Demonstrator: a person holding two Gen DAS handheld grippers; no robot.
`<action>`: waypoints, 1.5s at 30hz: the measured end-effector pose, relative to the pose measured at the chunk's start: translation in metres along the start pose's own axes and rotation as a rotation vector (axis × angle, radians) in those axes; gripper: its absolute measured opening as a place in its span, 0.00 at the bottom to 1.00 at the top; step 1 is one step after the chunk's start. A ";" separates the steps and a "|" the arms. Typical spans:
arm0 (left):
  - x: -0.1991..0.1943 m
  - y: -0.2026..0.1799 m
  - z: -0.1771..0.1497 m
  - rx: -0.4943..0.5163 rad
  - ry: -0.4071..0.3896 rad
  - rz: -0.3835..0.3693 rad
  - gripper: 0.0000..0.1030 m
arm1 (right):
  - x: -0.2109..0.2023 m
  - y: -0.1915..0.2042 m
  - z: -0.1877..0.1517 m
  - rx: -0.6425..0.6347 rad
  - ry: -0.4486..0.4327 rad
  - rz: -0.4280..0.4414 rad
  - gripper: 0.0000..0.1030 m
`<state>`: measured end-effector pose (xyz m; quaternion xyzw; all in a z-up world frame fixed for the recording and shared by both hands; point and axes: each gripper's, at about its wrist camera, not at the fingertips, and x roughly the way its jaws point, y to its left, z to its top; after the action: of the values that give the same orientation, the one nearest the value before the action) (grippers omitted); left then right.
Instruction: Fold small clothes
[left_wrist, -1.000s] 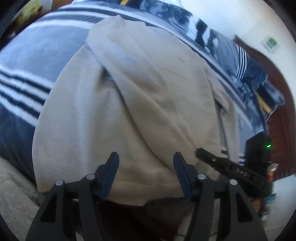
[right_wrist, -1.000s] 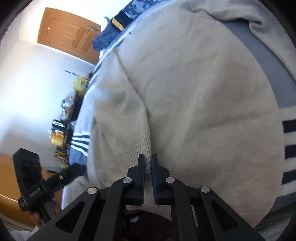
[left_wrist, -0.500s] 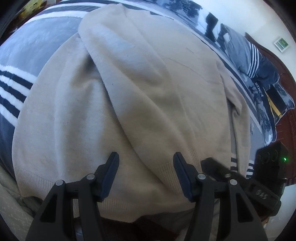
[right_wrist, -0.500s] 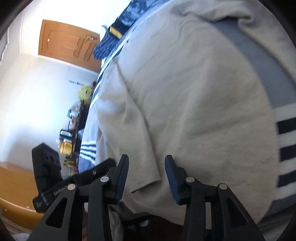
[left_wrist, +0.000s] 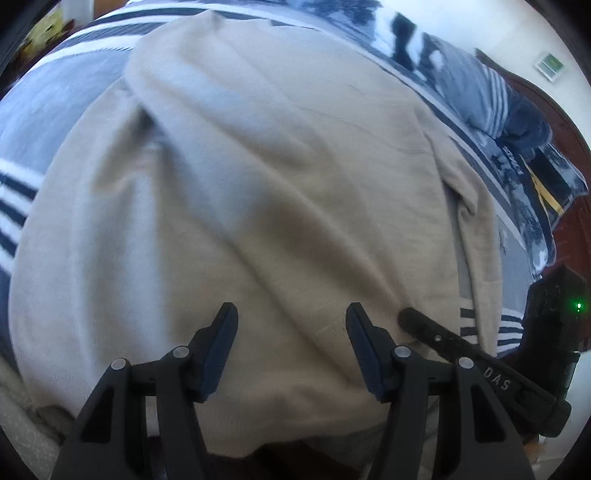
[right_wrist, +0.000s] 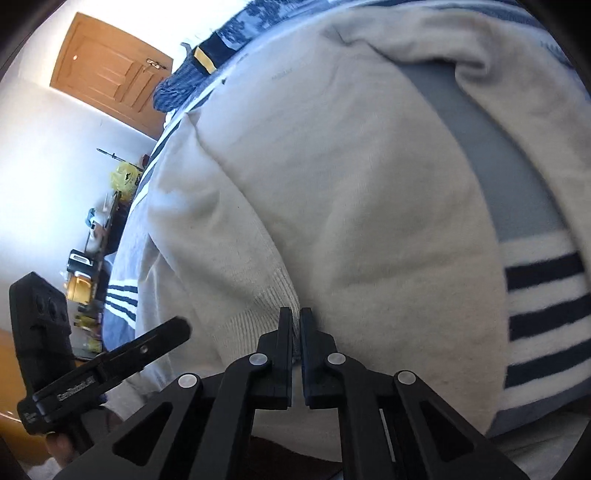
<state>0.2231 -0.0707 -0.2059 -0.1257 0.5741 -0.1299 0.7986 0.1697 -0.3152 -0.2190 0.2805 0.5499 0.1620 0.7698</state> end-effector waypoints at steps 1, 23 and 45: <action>0.003 -0.003 0.001 0.009 0.004 0.005 0.58 | 0.001 0.002 0.001 -0.002 -0.001 -0.006 0.04; -0.022 0.026 -0.035 0.065 0.047 -0.017 0.05 | -0.011 0.014 -0.032 -0.077 0.091 0.052 0.07; -0.163 -0.052 -0.059 0.233 -0.217 -0.186 0.76 | -0.205 -0.057 -0.041 0.192 -0.375 -0.143 0.89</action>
<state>0.1141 -0.0652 -0.0616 -0.0980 0.4515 -0.2546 0.8496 0.0573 -0.4640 -0.1087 0.3381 0.4284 -0.0013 0.8379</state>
